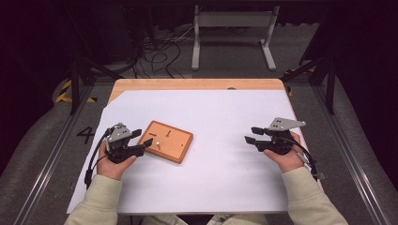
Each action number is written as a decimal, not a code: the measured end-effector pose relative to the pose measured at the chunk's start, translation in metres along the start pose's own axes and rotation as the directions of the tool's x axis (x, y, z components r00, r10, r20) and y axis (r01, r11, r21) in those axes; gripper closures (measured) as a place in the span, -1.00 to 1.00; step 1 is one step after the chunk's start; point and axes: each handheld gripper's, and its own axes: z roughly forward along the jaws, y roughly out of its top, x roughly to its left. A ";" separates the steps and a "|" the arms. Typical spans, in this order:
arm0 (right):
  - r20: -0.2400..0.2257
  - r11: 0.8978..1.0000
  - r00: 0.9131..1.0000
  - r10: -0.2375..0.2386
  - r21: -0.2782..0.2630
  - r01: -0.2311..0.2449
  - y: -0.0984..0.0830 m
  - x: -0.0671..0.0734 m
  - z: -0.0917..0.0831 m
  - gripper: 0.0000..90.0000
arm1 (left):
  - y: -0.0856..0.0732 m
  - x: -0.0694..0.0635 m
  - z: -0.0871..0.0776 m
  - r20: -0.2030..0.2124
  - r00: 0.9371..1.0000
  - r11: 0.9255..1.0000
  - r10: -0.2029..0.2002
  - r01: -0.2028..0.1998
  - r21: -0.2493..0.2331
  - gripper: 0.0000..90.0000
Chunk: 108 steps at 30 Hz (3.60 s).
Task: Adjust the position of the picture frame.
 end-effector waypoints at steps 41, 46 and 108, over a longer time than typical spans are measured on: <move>0.025 1.000 1.000 0.010 0.009 -0.010 -0.008 0.003 -0.006 0.15 | 0.001 0.050 0.047 -0.144 0.980 0.971 -0.140 0.164 0.174 1.00; 0.035 1.000 0.999 0.015 0.008 -0.015 -0.010 0.003 -0.010 0.15 | -0.003 0.053 0.055 -0.136 0.979 0.963 -0.153 0.179 0.203 1.00; 0.018 1.000 1.000 0.021 0.006 -0.021 -0.010 0.004 -0.010 0.17 | 0.011 -0.055 0.091 0.186 0.980 0.959 -0.066 0.011 0.282 1.00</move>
